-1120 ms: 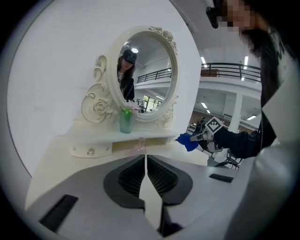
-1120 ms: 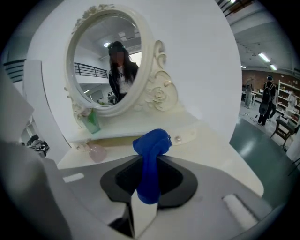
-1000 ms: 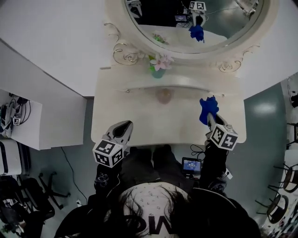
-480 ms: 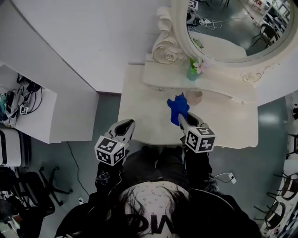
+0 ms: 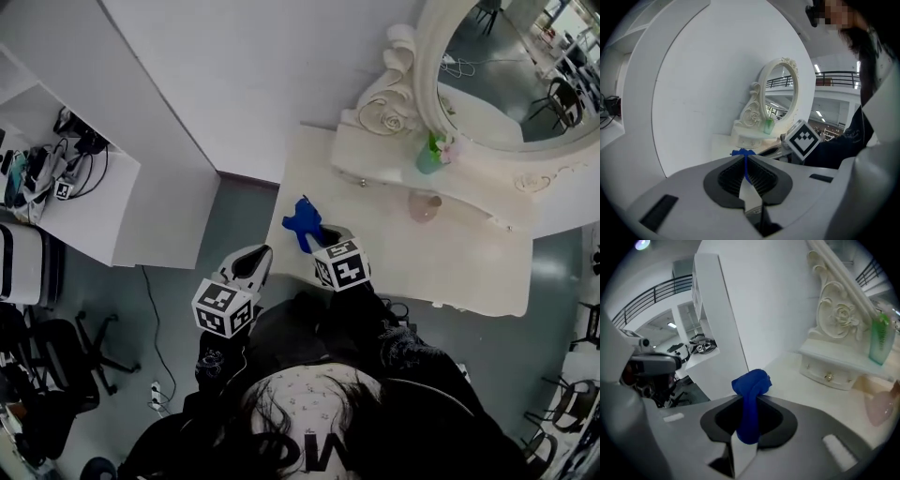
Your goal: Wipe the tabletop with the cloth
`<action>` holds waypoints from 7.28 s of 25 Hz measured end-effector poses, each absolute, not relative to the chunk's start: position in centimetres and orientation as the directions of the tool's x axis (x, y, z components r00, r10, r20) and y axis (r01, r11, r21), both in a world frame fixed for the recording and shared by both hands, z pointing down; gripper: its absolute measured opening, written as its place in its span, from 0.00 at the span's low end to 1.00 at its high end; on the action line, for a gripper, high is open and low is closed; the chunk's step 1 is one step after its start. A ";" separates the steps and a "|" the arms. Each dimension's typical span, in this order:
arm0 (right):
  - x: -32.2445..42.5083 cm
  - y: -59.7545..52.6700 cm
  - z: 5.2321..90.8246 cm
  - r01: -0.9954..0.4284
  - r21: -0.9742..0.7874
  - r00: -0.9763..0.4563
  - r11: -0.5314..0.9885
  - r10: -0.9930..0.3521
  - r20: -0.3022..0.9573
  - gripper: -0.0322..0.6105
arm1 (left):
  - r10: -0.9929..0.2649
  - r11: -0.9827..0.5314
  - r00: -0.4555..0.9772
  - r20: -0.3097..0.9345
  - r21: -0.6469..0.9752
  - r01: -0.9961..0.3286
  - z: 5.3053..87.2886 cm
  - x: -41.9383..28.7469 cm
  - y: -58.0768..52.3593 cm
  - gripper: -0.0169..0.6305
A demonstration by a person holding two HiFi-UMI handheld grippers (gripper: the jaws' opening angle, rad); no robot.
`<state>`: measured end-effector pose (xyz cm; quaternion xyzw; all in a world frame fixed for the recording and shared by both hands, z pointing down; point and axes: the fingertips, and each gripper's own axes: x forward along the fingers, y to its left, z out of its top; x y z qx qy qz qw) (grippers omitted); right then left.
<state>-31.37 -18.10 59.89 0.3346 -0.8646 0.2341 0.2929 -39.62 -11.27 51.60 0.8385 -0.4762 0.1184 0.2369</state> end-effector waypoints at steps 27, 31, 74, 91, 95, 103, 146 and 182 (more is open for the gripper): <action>-10.8 -17.1 65.8 -0.891 -0.147 -0.381 0.430 -0.530 0.758 0.18 | -0.629 -0.578 0.638 0.445 0.281 -0.766 51.6 -26.7 -12.3 0.02; -5.3 -17.0 65.9 -0.913 -0.156 -0.354 0.376 -0.545 0.760 0.18 | -0.590 -0.623 0.675 0.444 0.282 -0.730 51.4 -21.5 -12.7 0.02; 46.3 -8.5 65.5 -0.940 -0.043 0.180 -0.339 -0.599 0.780 0.18 | -0.446 -0.748 0.748 0.491 0.255 -0.613 52.4 3.1 -13.7 0.02; 25.4 -12.0 55.4 -0.976 -0.172 -0.011 -0.132 -0.761 0.648 0.18 | -0.499 -0.706 0.741 0.449 0.284 -0.648 51.9 -9.7 -12.2 0.02; 17.7 -12.7 53.1 -0.981 -0.193 -0.119 -0.002 -0.783 0.611 0.18 | -0.527 -0.683 0.722 0.448 0.282 -0.673 51.8 -13.6 -11.2 0.02; 1.2 -14.4 51.6 -0.942 -0.238 -0.334 0.238 -0.756 0.564 0.18 | -0.606 -0.606 0.661 0.442 0.283 -0.744 52.4 -23.4 -9.7 0.02; -17.6 -10.0 66.0 -0.810 -0.135 -0.429 0.571 -0.419 0.801 0.18 | -0.695 -0.490 0.575 0.432 0.300 -0.818 52.6 -33.4 -3.8 0.02; 29.7 -6.1 66.6 -0.968 -0.161 -0.244 0.194 -0.563 0.790 0.18 | -0.509 -0.699 0.735 0.448 0.283 -0.656 53.1 4.6 -5.1 0.02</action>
